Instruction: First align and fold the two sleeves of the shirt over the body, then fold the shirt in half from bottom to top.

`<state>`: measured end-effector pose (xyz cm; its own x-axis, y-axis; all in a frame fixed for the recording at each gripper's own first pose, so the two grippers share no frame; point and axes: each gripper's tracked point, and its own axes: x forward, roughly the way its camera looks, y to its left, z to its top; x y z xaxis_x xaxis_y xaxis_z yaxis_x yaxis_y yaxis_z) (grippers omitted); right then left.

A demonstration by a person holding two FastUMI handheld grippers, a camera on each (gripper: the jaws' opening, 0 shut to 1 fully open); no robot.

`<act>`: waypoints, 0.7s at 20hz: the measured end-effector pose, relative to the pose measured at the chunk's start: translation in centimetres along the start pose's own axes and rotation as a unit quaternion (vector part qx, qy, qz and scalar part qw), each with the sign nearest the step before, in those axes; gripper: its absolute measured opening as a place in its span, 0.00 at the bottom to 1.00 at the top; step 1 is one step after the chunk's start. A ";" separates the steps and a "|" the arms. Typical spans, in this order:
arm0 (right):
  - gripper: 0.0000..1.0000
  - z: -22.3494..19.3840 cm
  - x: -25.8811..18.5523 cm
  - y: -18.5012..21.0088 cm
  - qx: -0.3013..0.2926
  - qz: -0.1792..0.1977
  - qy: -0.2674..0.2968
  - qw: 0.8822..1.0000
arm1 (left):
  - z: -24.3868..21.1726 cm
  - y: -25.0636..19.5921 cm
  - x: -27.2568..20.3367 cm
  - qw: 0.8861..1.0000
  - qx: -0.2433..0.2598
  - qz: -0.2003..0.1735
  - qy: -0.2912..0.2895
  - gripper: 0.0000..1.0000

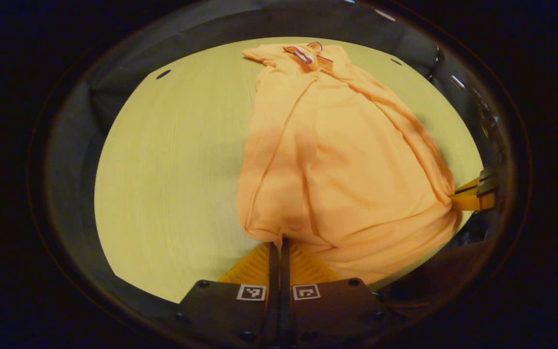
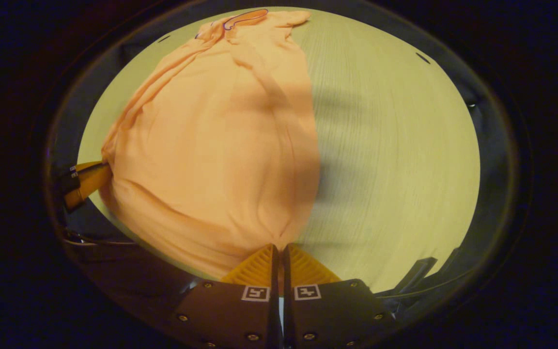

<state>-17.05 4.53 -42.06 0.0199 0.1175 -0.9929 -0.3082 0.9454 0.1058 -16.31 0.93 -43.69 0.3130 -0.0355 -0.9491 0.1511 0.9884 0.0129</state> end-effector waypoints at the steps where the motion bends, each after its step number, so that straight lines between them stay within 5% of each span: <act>1: 0.04 0.1 -0.1 0.0 -0.001 0.001 -0.001 1.000 | 0.0 0.0 0.0 1.000 0.000 -0.001 0.001 0.06; 7: 0.00 2.5 -2.0 -0.1 0.038 0.014 -0.057 0.998 | 1.9 -0.1 -1.1 0.999 -0.015 -0.009 -0.031 0.06; 14: 0.00 9.3 -6.4 -1.1 0.065 0.027 -0.135 0.988 | 10.0 1.3 -3.5 0.995 -0.048 -0.011 -0.091 0.06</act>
<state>-7.97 5.60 -35.26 0.2657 0.2285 -0.9366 -0.1905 0.9648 0.1814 -7.88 0.84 -37.19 0.4767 -0.0755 -0.8758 0.0724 0.9963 -0.0464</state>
